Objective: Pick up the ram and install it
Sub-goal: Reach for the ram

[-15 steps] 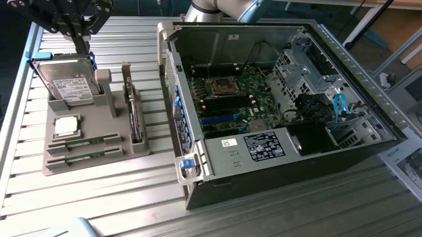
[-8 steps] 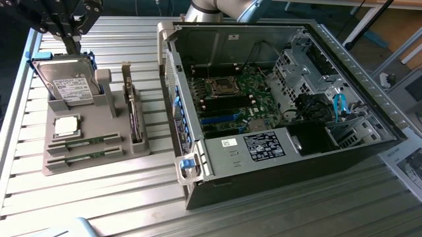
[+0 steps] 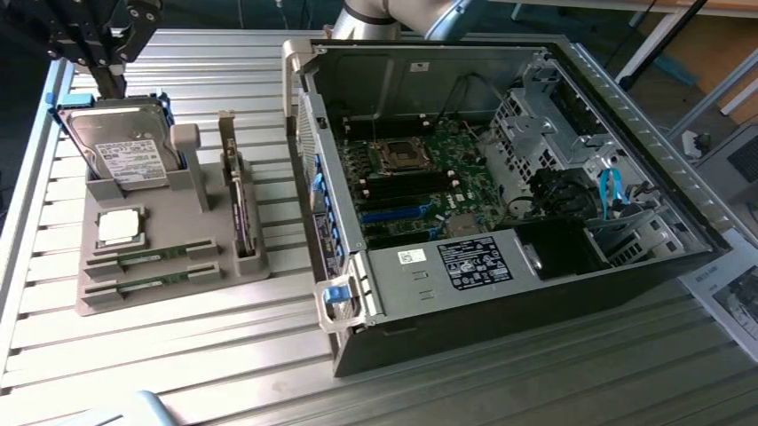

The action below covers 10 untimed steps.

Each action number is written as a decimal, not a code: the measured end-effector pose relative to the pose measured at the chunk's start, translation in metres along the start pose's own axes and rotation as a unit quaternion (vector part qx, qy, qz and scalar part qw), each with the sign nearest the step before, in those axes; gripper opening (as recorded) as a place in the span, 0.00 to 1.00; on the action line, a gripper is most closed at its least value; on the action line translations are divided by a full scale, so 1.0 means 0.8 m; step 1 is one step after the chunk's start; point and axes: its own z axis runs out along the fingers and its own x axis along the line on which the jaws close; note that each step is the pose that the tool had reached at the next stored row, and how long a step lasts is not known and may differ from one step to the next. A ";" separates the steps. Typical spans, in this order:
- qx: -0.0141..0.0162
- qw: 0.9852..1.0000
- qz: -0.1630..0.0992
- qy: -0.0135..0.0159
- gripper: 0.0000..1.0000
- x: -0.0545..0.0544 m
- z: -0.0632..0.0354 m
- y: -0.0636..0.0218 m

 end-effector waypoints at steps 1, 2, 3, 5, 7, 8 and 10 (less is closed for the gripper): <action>0.000 1.000 0.000 0.000 0.10 0.000 0.000 0.000; 0.000 1.000 0.000 0.000 0.10 0.000 0.000 0.000; 0.000 1.000 0.000 0.000 0.10 0.000 0.000 0.000; 0.000 1.000 0.000 0.000 0.10 0.001 0.000 0.000; 0.000 1.000 0.000 0.000 0.10 0.000 0.000 -0.002; 0.000 1.000 0.000 0.000 0.10 0.000 0.000 -0.004; 0.000 1.000 0.000 0.000 0.10 0.000 0.000 -0.009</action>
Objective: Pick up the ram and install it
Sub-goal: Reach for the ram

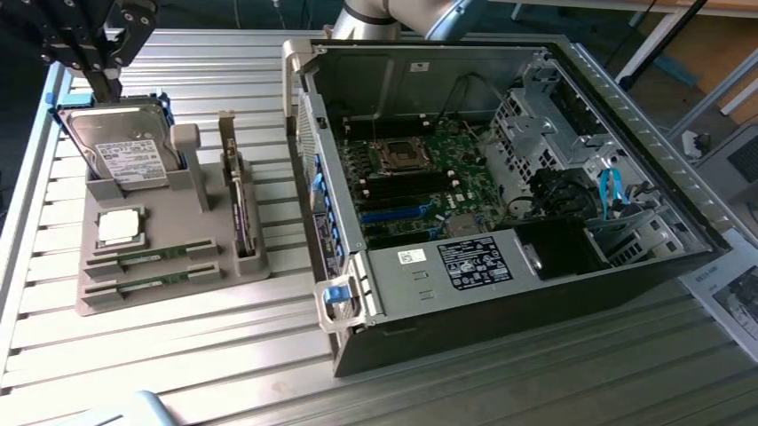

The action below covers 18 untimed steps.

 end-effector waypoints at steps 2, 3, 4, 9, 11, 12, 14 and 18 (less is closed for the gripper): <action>0.000 1.000 0.000 0.000 0.10 0.000 0.000 -0.005; 0.000 1.000 0.000 0.000 0.10 -0.001 0.000 -0.008; 0.000 1.000 0.000 0.000 0.10 -0.001 -0.001 -0.012; 0.000 1.000 0.000 0.000 0.10 -0.002 -0.001 -0.028; 0.000 1.000 0.000 0.000 0.10 -0.003 -0.002 -0.037; 0.000 1.000 0.000 0.000 0.10 -0.003 -0.002 -0.040; 0.000 1.000 0.000 0.000 0.10 -0.004 -0.002 -0.051; 0.001 1.000 0.000 0.000 0.10 -0.005 -0.003 -0.063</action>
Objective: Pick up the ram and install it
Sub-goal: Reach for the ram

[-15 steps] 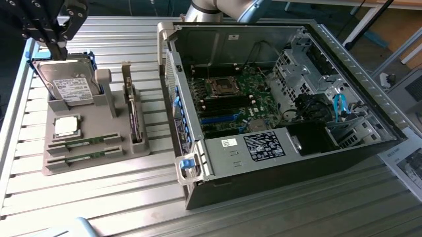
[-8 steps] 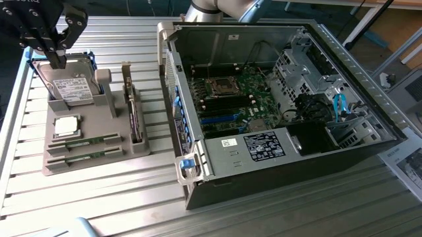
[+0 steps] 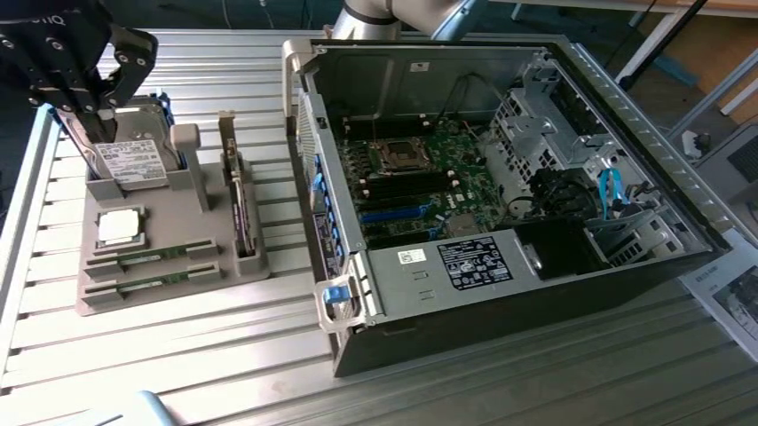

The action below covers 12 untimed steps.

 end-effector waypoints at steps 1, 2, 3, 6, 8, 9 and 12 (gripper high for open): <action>0.000 1.000 0.000 0.000 0.10 0.000 0.000 -0.002; 0.000 1.000 0.000 0.000 0.10 0.000 0.000 -0.005; 0.000 1.000 0.000 0.000 0.10 -0.001 0.000 -0.008; 0.000 1.000 0.000 0.000 0.10 -0.001 0.000 -0.011; 0.000 1.000 0.000 0.000 0.10 -0.001 0.000 -0.011; 0.000 1.000 0.000 0.000 0.10 -0.001 0.000 -0.011; 0.000 1.000 0.000 0.000 0.10 -0.001 0.000 -0.011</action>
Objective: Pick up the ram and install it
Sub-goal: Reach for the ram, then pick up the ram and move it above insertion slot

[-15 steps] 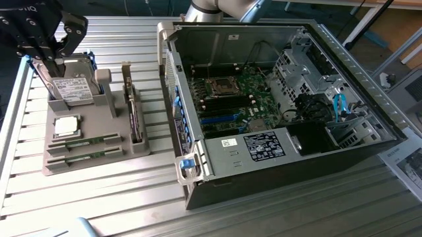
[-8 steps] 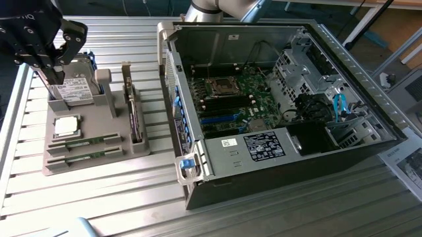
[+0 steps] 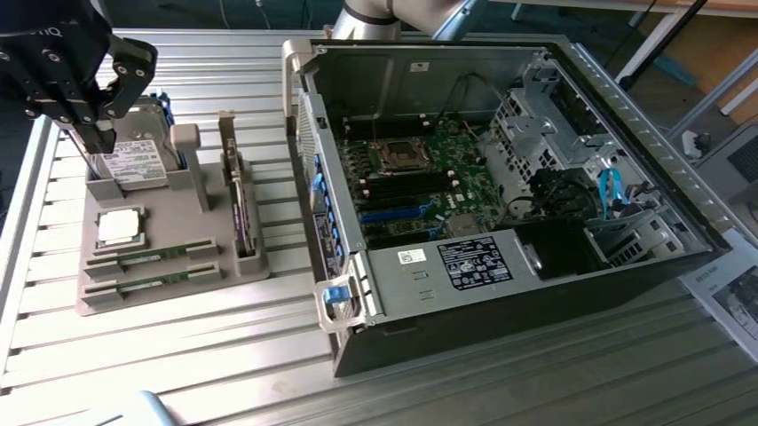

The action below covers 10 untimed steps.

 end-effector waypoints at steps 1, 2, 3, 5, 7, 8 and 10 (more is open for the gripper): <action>0.000 1.000 0.000 0.000 0.10 0.000 0.000 0.000; 0.000 1.000 0.000 0.000 0.10 0.000 0.000 0.000; 0.000 1.000 0.000 0.000 0.10 0.000 0.000 0.000; 0.000 1.000 0.000 0.000 0.10 0.000 0.000 0.000; 0.000 1.000 0.000 0.000 0.10 0.000 0.000 0.000; 0.000 1.000 0.000 0.000 0.10 0.000 0.000 0.000; 0.000 1.000 0.000 0.000 0.10 0.000 0.000 0.000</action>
